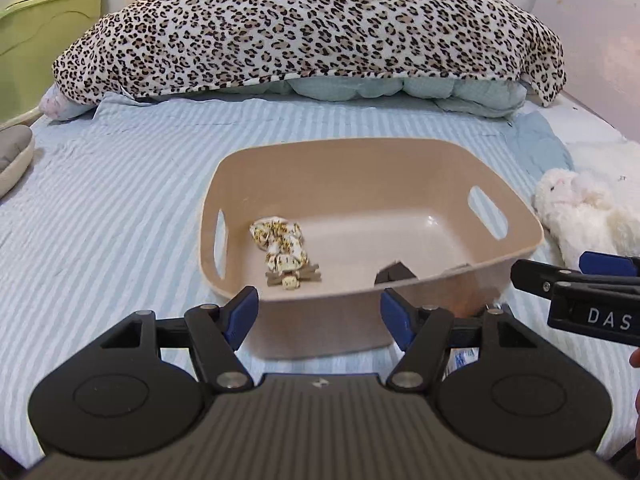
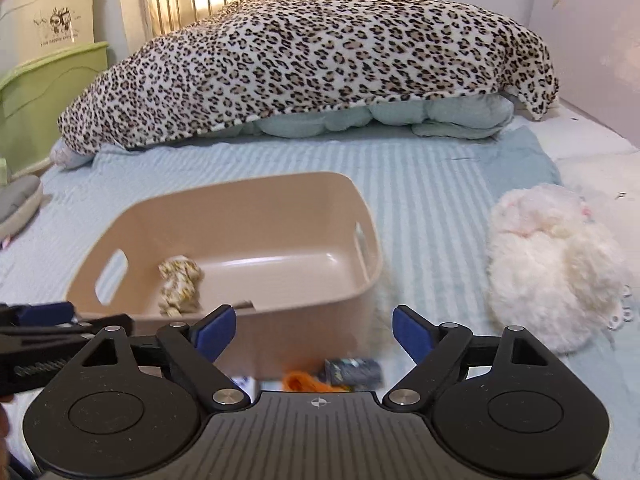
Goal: Organize objects
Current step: 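Lift both items over the beige basket and open both tools to release them, then grasp the white card box with the left tool while the right tool grasps the blue-and-white box, then carry both boxes over the beige basket and open both tools to drop them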
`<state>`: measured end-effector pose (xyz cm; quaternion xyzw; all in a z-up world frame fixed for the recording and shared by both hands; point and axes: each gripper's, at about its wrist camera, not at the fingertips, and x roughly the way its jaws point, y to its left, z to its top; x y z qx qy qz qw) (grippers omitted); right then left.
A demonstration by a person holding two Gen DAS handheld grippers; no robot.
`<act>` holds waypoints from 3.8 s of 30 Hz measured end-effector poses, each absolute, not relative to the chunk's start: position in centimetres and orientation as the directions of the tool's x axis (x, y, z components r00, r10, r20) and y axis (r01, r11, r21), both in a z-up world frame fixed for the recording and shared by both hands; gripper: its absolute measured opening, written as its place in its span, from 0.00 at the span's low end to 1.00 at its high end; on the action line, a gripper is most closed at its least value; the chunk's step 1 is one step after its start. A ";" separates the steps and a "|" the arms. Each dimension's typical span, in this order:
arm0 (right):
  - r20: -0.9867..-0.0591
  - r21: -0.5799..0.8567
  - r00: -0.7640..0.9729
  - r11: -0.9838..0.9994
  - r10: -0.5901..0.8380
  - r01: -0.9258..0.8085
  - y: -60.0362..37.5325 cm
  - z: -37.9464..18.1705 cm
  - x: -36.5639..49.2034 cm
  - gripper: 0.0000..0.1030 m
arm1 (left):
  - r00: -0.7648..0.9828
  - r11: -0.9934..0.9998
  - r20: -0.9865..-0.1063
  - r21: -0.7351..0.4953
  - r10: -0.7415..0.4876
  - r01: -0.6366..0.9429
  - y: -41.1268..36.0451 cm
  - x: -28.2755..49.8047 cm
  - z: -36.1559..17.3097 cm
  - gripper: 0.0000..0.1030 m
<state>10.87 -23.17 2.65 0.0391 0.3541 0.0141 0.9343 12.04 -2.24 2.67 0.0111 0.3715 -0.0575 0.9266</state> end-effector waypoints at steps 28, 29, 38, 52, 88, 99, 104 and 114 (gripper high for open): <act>-0.838 -0.040 0.545 0.999 -0.019 -0.028 -24.3 -5.0 10.1 0.85 | 0.552 0.992 -0.831 0.003 -0.069 0.129 -3.5 13.1 -4.2 0.67; -0.842 -0.047 0.540 0.998 -0.020 -0.036 -24.1 -5.2 10.2 0.85 | 0.550 0.992 -0.832 0.003 -0.068 0.128 -3.6 13.2 -4.3 0.67; -0.865 -0.053 0.501 0.996 -0.014 -0.065 -23.5 -6.5 11.0 0.87 | 0.542 0.988 -0.833 -0.036 -0.111 0.147 -3.9 13.9 -4.4 0.67; -0.887 -0.051 0.461 0.997 -0.018 -0.060 -23.9 -7.5 11.6 0.88 | 0.513 0.975 -0.835 -0.117 -0.199 0.188 -6.2 15.3 -5.3 0.67; -0.870 0.079 0.488 0.997 0.073 -0.009 -20.6 -8.2 12.6 0.88 | 0.446 0.978 -0.876 -0.118 -0.186 0.174 -1.8 17.1 -7.2 0.33; -0.870 0.091 0.485 0.995 0.092 -0.025 -19.2 -8.1 12.7 0.60 | 0.453 0.975 -0.875 -0.085 -0.172 0.207 -2.7 15.9 -7.0 0.32; -0.873 0.101 0.476 0.994 0.105 -0.034 -19.6 -7.9 11.5 0.60 | 0.459 0.973 -0.873 -0.068 -0.166 0.221 -2.8 15.1 -6.5 0.31; -0.823 0.138 0.552 0.990 0.135 -0.035 -21.2 -4.5 8.2 0.60 | 0.500 0.967 -0.838 -0.120 -0.219 0.223 -2.0 12.4 -2.9 0.31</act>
